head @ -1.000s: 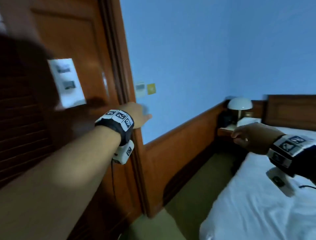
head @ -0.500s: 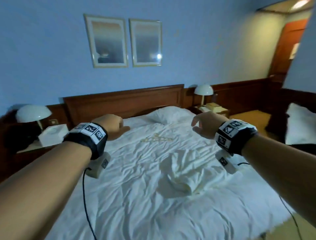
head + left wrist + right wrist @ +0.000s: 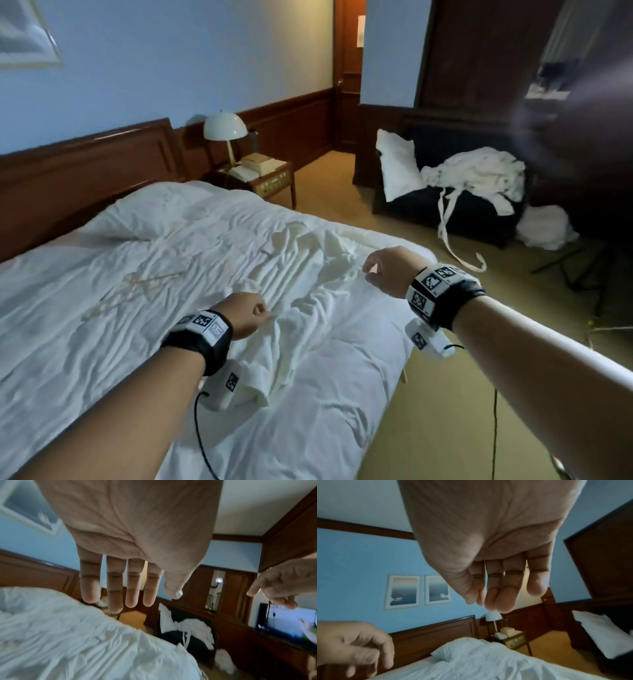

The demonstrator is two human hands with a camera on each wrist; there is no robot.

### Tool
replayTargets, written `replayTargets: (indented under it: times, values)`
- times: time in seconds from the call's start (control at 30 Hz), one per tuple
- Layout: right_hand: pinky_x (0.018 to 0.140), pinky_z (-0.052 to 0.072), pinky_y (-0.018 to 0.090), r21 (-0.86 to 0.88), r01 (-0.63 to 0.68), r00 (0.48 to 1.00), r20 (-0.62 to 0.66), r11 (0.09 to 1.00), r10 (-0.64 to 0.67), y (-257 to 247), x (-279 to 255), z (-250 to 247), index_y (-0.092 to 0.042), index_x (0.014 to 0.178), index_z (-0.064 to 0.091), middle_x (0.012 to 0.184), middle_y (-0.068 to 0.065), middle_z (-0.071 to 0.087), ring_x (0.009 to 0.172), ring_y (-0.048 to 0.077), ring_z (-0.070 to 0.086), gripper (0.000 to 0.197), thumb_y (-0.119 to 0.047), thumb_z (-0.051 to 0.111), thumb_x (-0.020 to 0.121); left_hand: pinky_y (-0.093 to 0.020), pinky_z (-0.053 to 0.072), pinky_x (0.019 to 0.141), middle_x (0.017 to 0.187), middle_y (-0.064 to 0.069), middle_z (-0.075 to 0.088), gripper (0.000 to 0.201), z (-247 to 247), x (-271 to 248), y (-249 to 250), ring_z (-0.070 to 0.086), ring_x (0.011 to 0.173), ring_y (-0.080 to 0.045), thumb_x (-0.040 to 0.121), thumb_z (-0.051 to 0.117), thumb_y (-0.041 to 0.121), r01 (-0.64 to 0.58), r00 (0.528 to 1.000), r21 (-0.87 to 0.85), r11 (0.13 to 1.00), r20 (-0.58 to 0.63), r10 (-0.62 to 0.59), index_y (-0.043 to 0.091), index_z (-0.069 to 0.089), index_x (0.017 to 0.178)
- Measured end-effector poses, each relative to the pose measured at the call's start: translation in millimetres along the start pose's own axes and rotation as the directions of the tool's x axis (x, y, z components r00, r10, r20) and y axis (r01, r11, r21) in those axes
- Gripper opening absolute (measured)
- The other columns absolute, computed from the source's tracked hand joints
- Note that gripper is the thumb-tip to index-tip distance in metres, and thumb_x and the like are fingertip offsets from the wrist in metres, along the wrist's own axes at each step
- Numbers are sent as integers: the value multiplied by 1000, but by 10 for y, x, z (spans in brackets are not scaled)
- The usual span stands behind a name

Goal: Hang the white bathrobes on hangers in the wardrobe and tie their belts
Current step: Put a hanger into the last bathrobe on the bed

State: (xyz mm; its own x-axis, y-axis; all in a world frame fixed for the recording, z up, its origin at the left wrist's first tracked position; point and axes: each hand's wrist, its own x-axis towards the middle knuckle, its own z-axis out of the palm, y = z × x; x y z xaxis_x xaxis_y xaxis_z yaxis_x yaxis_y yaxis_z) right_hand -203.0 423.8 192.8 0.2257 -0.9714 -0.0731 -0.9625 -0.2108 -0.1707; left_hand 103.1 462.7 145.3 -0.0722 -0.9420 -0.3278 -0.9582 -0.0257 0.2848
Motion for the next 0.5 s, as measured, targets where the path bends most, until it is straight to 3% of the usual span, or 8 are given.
replayTargets:
  times: [0.23,0.37,0.5]
  values:
    - [81,53,33,91,-121,971,220,988,99,881,1024,1306,-35,107,66,104,-3,66,95,19,63,21,-39,57,89,-33,50,89,108,-1,66,34,959,1345,-27,61,98,-19,92,54,47,86,979,-83,993,193,-68,17,65,105]
    - [80,52,32,154,-189,922,367,970,122,1347,1717,2007,-33,109,65,99,-2,65,94,19,63,21,-35,57,90,-33,49,84,108,-3,65,25,1466,2013,-50,60,95,-22,95,54,38,253,961,-222,942,171,-218,15,61,99]
    - [90,50,36,172,-196,867,490,965,89,1702,2235,2640,-30,124,57,117,3,56,98,21,61,34,-35,58,90,-30,47,80,114,-4,61,19,2011,2506,146,58,95,-22,91,60,35,368,921,-308,877,246,-301,19,61,101]
